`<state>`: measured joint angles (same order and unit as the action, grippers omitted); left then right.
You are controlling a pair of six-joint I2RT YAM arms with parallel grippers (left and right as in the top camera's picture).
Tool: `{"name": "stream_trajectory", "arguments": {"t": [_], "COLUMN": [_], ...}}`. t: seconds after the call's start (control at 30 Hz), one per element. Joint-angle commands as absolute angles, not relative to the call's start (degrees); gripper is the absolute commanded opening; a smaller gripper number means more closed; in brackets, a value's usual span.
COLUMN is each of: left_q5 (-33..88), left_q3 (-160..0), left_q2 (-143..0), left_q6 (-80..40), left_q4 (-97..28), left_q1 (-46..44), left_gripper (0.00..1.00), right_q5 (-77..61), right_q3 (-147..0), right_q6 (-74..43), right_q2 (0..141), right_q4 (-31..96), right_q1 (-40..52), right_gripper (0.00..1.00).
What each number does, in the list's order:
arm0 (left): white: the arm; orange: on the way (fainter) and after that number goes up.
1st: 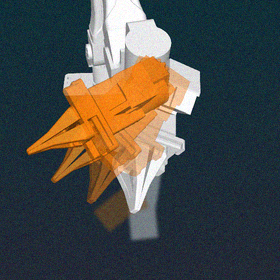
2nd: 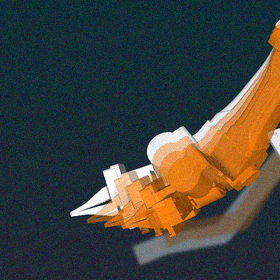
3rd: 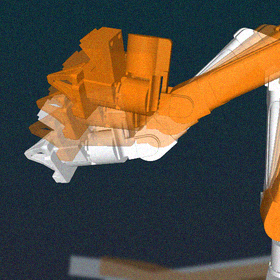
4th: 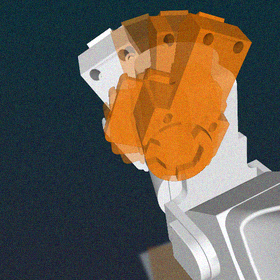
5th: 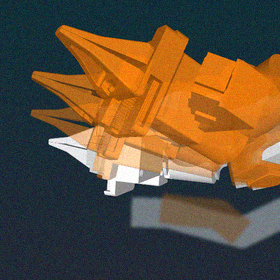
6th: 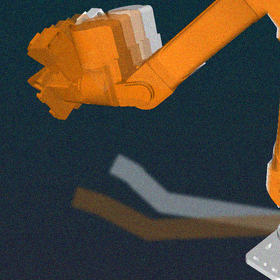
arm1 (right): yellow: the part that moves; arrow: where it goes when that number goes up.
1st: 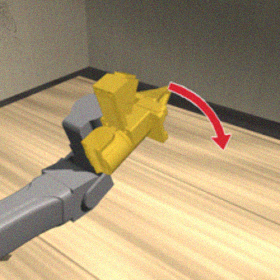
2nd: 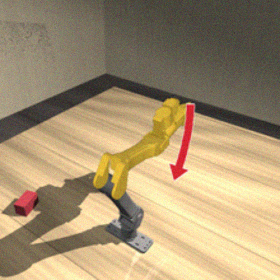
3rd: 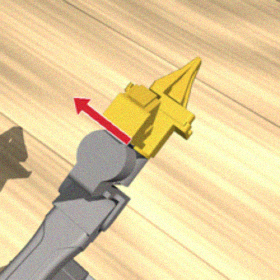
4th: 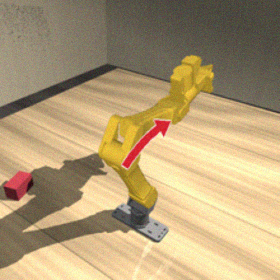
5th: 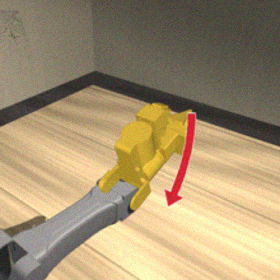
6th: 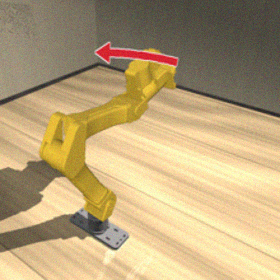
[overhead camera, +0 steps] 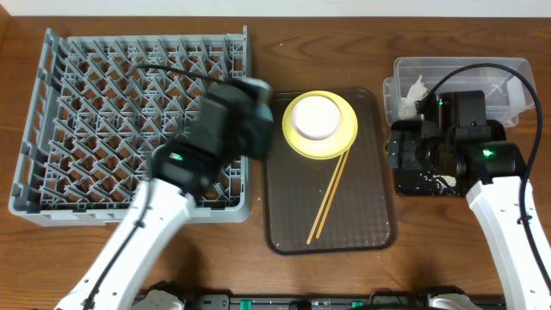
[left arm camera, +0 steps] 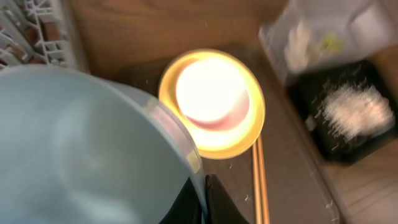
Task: Sort waste into correct bins and load items into the dishwasher rack
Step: 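Carry the light-blue bowl with the left gripper and set it in the rack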
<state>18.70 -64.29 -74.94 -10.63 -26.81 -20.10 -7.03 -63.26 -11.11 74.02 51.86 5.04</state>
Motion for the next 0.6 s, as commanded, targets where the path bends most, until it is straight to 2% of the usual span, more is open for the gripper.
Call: {"name": "stream_trajectory", "arguments": {"t": [0.0,0.1,0.3,0.57], "left_q5": [40.9,52.8,73.5,89.3], "left_q3": [-65.3,-65.3,-65.3,-65.3], "left_q2": [-75.7,-77.2,-83.2,-95.9], "left_q6": [-10.8,-11.0,-11.0,-11.4], "left_q4": [-24.9,-23.1,-21.7,-19.8], "left_q1": [-9.4,0.2,13.7,21.7], "left_gripper": [0.06,0.06,0.06,0.06], "right_q5": [-6.6,-6.6,-6.6,-6.6], "right_q3": [-64.4,-64.4,-64.4,-64.4], "right_q6": [-11.5,-11.5,-11.5,-11.5], "right_q2": [73.4,73.4,73.4,73.4], "right_q4": [52.1,52.1,52.0,52.1], "right_q1": [4.3,4.3,4.3,4.3], "right_gripper": [0.87,0.87,0.87,0.87]}}
